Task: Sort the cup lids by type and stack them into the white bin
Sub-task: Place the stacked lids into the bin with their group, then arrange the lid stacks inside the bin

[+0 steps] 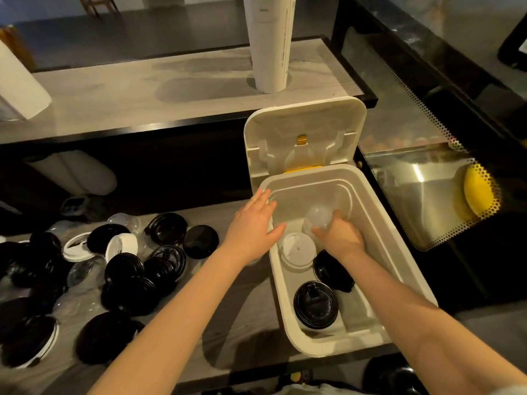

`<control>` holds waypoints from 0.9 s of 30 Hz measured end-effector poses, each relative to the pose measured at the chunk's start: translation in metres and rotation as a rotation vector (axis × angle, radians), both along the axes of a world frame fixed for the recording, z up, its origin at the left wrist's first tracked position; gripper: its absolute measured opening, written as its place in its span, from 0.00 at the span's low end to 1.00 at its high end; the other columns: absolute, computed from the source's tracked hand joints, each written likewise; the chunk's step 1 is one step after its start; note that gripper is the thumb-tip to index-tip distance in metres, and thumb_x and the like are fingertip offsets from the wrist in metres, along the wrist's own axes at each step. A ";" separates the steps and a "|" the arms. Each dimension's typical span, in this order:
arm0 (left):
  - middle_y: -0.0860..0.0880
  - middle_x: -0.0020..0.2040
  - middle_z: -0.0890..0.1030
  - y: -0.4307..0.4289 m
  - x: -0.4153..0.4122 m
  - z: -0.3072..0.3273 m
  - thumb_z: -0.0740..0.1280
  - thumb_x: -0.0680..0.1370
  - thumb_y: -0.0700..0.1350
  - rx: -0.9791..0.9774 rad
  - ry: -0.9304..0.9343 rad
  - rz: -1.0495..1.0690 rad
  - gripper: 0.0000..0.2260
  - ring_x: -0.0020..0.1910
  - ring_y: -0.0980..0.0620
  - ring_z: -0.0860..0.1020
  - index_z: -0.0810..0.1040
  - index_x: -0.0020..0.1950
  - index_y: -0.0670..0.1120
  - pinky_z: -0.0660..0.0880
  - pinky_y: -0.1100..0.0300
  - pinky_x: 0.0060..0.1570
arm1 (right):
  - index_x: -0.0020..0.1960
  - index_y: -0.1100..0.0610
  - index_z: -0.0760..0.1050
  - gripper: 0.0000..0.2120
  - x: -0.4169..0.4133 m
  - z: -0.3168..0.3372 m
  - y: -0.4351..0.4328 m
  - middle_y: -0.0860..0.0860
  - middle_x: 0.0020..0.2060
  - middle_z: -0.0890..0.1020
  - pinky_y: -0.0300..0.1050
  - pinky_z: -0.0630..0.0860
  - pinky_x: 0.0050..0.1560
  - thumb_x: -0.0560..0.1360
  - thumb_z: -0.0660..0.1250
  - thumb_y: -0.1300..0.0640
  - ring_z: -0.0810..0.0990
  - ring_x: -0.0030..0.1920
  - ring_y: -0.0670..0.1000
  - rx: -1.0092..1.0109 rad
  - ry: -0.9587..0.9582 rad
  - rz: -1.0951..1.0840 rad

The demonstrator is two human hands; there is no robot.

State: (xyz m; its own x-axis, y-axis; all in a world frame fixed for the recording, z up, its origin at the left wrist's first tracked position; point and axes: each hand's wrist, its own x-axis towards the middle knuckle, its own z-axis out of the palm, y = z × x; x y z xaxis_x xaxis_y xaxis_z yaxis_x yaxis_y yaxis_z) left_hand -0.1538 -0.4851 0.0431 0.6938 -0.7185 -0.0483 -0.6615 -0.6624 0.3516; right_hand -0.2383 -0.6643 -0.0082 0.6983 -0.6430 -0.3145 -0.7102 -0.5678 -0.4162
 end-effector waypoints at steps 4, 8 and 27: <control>0.49 0.78 0.50 0.002 0.000 0.002 0.57 0.79 0.57 0.000 0.017 -0.011 0.28 0.77 0.54 0.45 0.58 0.76 0.47 0.53 0.50 0.74 | 0.72 0.57 0.55 0.32 0.004 0.015 -0.006 0.58 0.59 0.75 0.50 0.74 0.51 0.75 0.65 0.47 0.77 0.57 0.60 -0.175 0.031 0.146; 0.50 0.78 0.48 0.010 0.001 0.009 0.56 0.79 0.61 0.062 -0.005 -0.048 0.32 0.77 0.54 0.44 0.52 0.77 0.47 0.51 0.49 0.74 | 0.75 0.52 0.57 0.26 0.009 0.022 -0.015 0.56 0.70 0.65 0.50 0.70 0.63 0.79 0.61 0.54 0.65 0.69 0.58 -0.275 0.083 0.517; 0.52 0.78 0.44 0.023 -0.003 0.016 0.54 0.78 0.62 0.115 0.045 -0.008 0.34 0.77 0.52 0.43 0.46 0.78 0.50 0.51 0.47 0.74 | 0.67 0.54 0.65 0.24 0.004 0.019 -0.013 0.54 0.64 0.67 0.51 0.71 0.60 0.75 0.66 0.48 0.65 0.65 0.55 -0.252 0.071 0.410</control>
State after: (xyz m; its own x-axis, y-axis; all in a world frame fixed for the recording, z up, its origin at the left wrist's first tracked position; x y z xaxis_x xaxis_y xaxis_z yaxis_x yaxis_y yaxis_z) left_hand -0.1568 -0.4617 0.0593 0.6835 -0.7118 -0.1618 -0.6521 -0.6950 0.3027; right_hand -0.2344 -0.6771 0.0110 0.8923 -0.3821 -0.2406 -0.4291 -0.8835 -0.1882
